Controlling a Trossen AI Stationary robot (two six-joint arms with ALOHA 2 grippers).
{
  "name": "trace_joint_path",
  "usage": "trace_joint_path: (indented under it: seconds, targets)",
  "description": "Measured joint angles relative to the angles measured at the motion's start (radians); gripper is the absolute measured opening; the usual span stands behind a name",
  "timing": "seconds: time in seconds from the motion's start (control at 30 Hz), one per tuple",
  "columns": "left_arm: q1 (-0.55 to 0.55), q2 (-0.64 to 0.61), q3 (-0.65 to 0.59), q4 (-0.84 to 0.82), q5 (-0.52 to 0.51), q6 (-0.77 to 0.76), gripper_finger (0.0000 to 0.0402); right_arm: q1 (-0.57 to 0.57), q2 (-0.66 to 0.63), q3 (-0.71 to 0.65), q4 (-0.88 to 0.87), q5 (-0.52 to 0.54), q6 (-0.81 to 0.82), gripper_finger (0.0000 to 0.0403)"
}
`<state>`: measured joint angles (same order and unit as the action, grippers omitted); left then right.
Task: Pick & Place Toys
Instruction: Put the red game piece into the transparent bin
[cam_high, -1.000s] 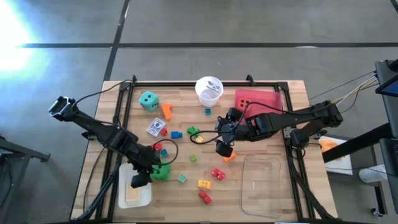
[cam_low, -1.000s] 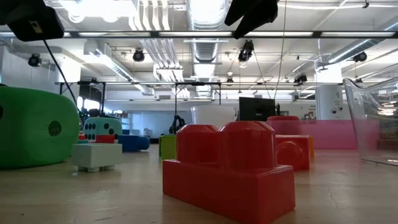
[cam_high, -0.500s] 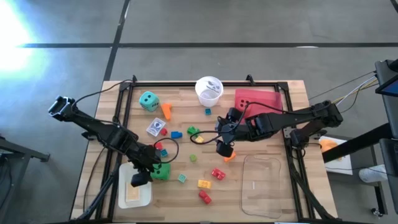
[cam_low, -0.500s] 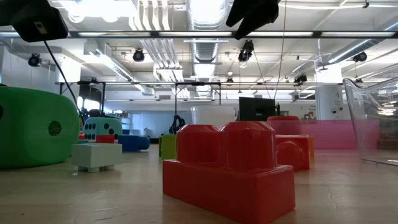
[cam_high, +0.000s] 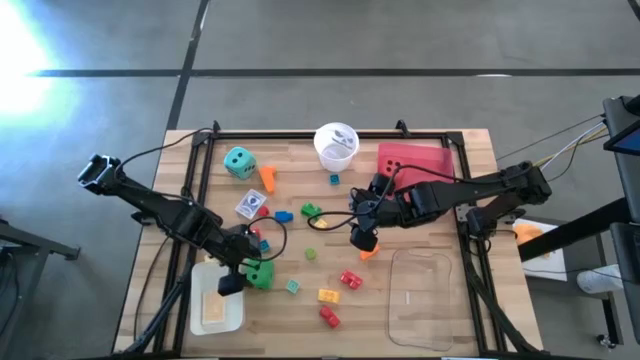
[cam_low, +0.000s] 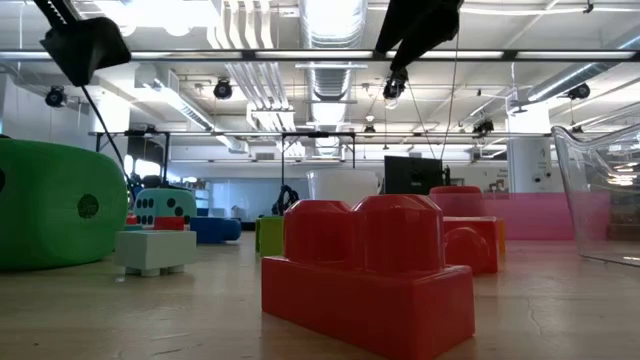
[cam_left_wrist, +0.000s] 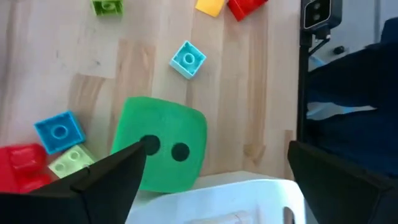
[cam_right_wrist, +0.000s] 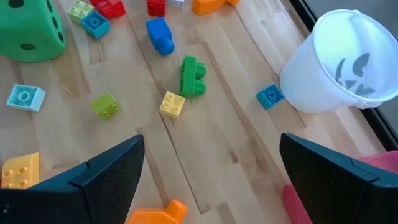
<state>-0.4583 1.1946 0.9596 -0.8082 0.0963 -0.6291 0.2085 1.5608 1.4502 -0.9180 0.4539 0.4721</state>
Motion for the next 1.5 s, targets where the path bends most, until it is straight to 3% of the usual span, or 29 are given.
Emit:
trace_joint_path:
  seconds: [0.23, 0.5, 0.7, 0.93, 1.03, 1.3, 1.5]
  targets:
    - [0.000, 0.000, 0.000, 0.000, -0.058, 0.057, 0.0380, 0.001, 0.000, 0.000, -0.024, 0.002, 0.001, 0.0367]
    - [0.000, 0.000, 0.000, -0.001, -0.098, 0.065, 0.0397, -0.001, -0.001, 0.000, -0.049, -0.002, 0.087, 0.0367]
    - [0.001, 0.000, 0.000, -0.005, -0.103, 0.023, 0.0388, -0.021, 0.004, 0.000, -0.051, -0.127, 0.191, 0.0367]
    - [0.129, 0.001, 0.000, -0.048, -0.108, -0.229, 0.0384, -0.038, 0.034, -0.001, -0.048, -0.166, 0.307, 0.0367]
    - [0.202, 0.001, -0.008, -0.113, -0.106, -0.262, 0.0384, -0.046, 0.037, -0.001, -0.052, -0.167, 0.336, 0.0367]
    - [0.246, 0.003, -0.150, -0.119, -0.095, -0.023, 0.0384, -0.049, 0.034, -0.001, -0.055, -0.167, 0.320, 0.0367]
    - [0.251, 0.003, -0.234, -0.117, -0.098, 0.035, 0.0384, -0.050, 0.033, -0.001, -0.055, -0.167, 0.314, 0.0367]
